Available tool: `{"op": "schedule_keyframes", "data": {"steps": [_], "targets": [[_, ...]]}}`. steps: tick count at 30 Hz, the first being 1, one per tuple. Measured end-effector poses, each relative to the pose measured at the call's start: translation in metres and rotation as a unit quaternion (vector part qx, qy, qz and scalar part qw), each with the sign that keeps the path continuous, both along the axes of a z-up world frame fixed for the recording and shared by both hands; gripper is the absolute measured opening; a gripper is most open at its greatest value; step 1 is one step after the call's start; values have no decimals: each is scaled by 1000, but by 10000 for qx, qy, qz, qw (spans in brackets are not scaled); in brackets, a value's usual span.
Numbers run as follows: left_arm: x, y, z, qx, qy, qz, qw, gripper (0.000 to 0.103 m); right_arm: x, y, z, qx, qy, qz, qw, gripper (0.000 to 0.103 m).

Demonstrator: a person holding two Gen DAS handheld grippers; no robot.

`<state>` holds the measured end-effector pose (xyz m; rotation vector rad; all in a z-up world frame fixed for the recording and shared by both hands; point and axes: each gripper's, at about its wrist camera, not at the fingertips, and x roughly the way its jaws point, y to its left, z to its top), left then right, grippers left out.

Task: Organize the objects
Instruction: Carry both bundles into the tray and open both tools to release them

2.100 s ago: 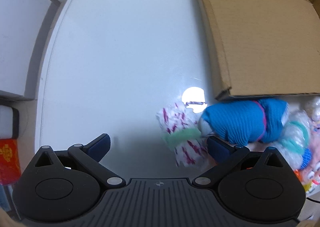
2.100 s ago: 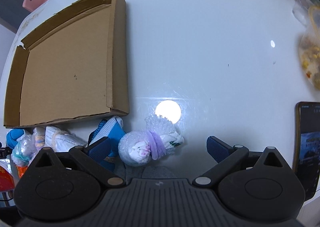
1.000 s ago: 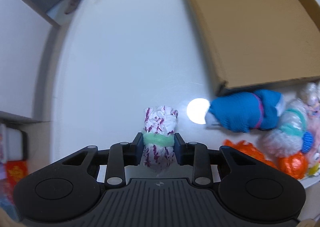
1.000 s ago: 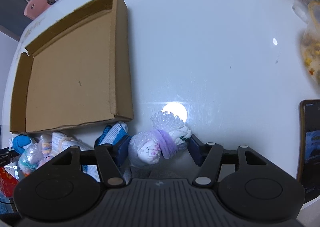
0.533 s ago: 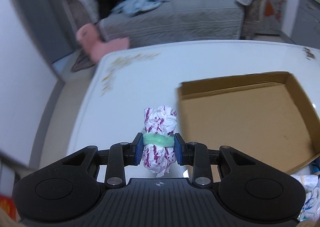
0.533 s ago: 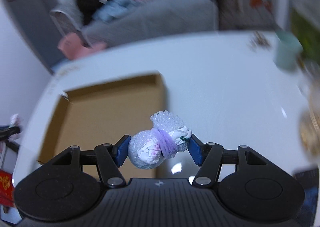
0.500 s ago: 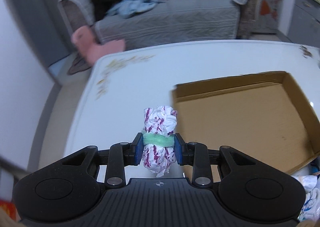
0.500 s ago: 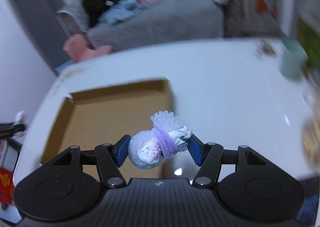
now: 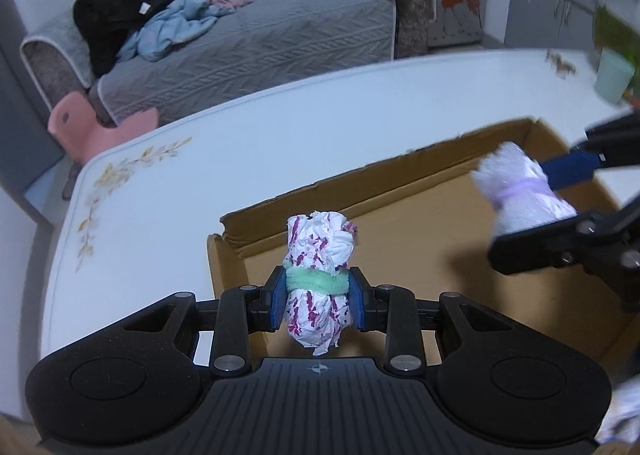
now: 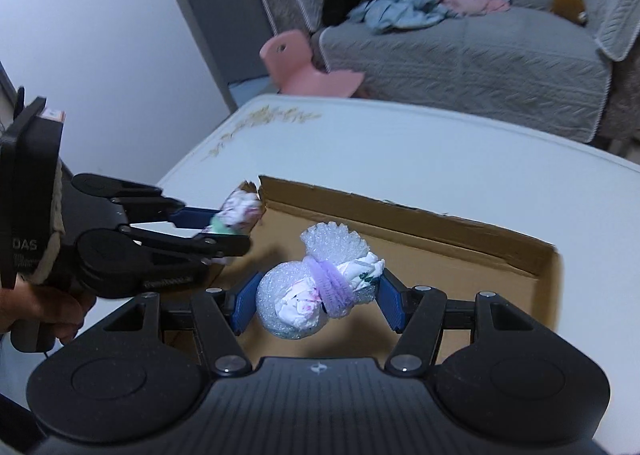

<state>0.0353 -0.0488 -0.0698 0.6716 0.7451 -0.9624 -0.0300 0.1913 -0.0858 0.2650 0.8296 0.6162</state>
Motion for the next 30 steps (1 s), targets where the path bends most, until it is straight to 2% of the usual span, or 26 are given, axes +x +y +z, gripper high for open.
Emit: {"op": "schedule_keyframes", "data": {"steps": [9, 17, 19, 21, 23, 26, 30], "targets": [[20, 1, -30, 34, 8, -122, 9999, 38, 41, 29, -6, -300, 133, 600, 9977, 58], [16, 4, -34, -31, -45, -266, 9996, 43, 58, 50, -15, -301, 481, 648, 9963, 59], [15, 4, -32, -57, -17, -298, 9995, 51, 60, 49, -18, -252, 602, 575, 9962, 60], [10, 5, -30, -86, -26, -359, 9993, 67, 62, 48, -21, -226, 697, 513, 9960, 61], [6, 5, -28, -100, -43, -451, 9989, 77, 61, 44, -23, -129, 816, 391, 9958, 63], [-1, 7, -27, -79, -122, -590, 9982, 78, 62, 43, -22, -116, 883, 268, 9957, 64], [-4, 9, -23, -77, -92, -654, 9978, 78, 58, 42, -19, -33, 943, 225, 9953, 74]]}}
